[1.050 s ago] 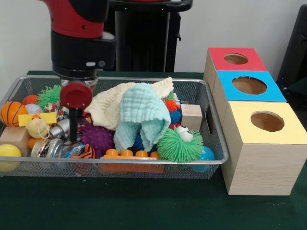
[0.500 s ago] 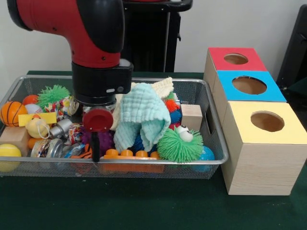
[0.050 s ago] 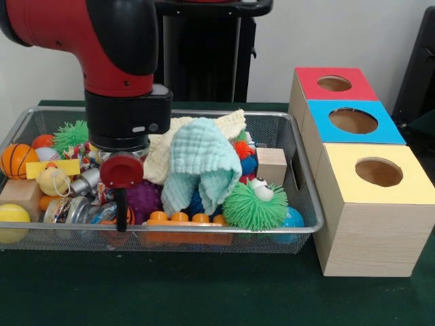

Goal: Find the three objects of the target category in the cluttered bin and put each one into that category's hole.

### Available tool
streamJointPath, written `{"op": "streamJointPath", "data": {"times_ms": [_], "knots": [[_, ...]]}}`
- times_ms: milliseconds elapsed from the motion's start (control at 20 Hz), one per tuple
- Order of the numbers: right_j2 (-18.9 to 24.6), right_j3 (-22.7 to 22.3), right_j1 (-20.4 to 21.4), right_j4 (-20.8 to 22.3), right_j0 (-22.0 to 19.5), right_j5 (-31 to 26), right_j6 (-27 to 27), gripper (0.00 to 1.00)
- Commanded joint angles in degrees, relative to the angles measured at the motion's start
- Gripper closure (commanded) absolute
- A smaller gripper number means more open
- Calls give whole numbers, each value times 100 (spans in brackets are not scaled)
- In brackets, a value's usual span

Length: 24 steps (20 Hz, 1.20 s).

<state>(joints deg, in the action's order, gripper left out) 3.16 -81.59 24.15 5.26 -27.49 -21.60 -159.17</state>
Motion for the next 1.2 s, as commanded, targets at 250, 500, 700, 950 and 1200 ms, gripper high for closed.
{"op": "streamJointPath", "data": {"times_ms": [250, 500, 700, 950, 1200], "knots": [[527, -216, 167, 501, -177, -130, 803, 0], [490, -325, 41, 535, -91, 155, 481, 0], [228, -692, 130, 520, 122, 507, -43, 0], [51, -950, 5, 507, 202, 998, -344, 0], [-69, -1138, -58, 441, 175, 1170, -343, 0]]}}
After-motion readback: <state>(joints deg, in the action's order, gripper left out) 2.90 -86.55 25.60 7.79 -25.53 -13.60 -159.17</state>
